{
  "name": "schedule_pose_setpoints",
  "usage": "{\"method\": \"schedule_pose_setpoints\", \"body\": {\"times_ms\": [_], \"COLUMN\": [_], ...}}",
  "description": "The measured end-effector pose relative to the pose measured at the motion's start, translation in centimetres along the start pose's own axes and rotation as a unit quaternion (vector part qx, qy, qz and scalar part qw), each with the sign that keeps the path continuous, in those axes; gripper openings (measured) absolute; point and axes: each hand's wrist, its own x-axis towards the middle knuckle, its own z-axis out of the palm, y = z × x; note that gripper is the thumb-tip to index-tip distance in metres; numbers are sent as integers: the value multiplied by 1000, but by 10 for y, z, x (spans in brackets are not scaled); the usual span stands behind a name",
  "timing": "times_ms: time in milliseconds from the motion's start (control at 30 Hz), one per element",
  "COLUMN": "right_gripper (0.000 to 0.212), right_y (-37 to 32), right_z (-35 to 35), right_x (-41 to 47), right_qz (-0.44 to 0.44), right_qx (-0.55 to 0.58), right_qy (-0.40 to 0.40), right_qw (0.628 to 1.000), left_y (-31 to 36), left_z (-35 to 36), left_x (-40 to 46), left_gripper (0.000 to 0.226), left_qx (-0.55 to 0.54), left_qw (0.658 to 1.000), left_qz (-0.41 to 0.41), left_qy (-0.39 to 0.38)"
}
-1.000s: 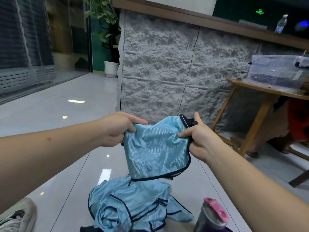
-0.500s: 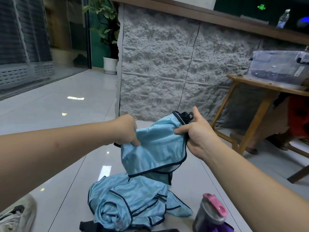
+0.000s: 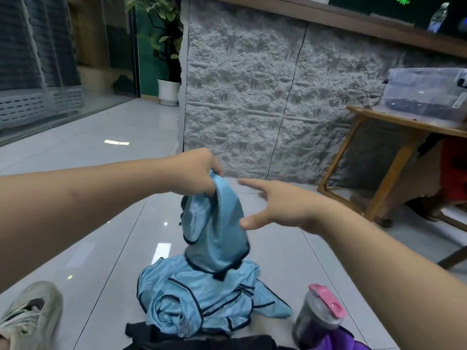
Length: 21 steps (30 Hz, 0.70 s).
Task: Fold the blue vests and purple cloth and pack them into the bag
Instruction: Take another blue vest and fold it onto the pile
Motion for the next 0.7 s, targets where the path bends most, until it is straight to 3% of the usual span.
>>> {"method": "schedule_pose_setpoints", "body": {"times_ms": [133, 233, 333, 433, 533, 633, 700], "right_gripper": [61, 57, 44, 25, 20, 32, 18], "right_y": [-2, 5, 11, 16, 22, 32, 43], "right_z": [55, 85, 95, 91, 82, 77, 80], "right_x": [4, 4, 2, -3, -7, -10, -12], "right_qz": [-66, -70, -55, -14, 12, 35, 44], "right_qx": [59, 137, 181, 164, 121, 59, 42], "right_qy": [-4, 47, 24, -10, -59, -96, -82], "right_qw": [996, 987, 982, 986, 991, 993, 995], "left_y": [13, 13, 7, -2, -17, -38, -54], "left_z": [2, 2, 0, -6, -8, 1, 16], "left_x": [-8, -14, -20, -26, -35, -42, -48], "left_gripper": [9, 7, 9, 4, 4, 10, 14], "left_qx": [-13, -57, -73, -94, -141, -198, -230], "left_qw": [998, 993, 985, 970, 945, 925, 917], "left_qz": [-18, -63, -83, -98, -120, -133, -141], "left_qy": [-55, -78, -129, -202, -270, -296, -295]}}
